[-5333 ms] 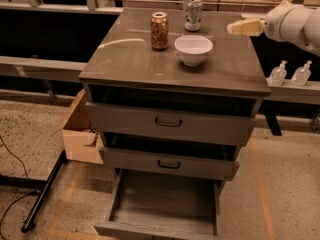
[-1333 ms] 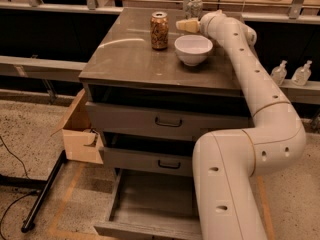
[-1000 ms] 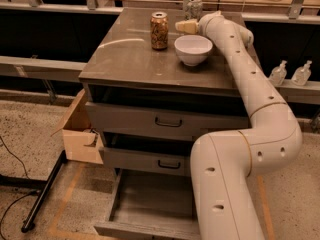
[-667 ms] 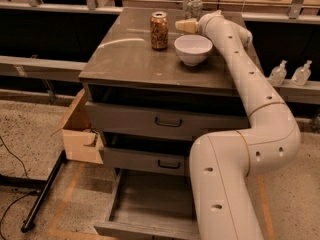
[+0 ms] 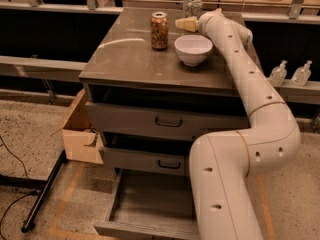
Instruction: Place 7up can into bottom drawer
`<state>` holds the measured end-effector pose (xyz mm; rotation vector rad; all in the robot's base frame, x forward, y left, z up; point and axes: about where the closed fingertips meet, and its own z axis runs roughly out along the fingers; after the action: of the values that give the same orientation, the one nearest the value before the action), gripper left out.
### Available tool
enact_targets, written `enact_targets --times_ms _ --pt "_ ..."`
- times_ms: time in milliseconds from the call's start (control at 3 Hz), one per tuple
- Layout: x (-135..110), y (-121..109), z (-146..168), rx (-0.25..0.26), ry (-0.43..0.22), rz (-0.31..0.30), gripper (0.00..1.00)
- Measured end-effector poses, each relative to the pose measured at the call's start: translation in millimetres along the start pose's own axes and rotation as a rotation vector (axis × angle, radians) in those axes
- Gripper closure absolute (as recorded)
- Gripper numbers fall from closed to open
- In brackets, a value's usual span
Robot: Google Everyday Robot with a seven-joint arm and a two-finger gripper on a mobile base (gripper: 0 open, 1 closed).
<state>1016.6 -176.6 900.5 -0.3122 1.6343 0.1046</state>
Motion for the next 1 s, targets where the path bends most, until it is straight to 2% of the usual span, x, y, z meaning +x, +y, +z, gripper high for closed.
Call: enact_targets --times_ms 333,667,1000 --pt "-1.7 1.7 -1.0 -0.009 -0.001 -0.003 0.22" --pt "-2.6 3.6 -0.6 -0.013 -0.002 -0.004 0.19" --pt "-6.3 -5.8 -5.9 0.005 0.006 -0.017 0.01"
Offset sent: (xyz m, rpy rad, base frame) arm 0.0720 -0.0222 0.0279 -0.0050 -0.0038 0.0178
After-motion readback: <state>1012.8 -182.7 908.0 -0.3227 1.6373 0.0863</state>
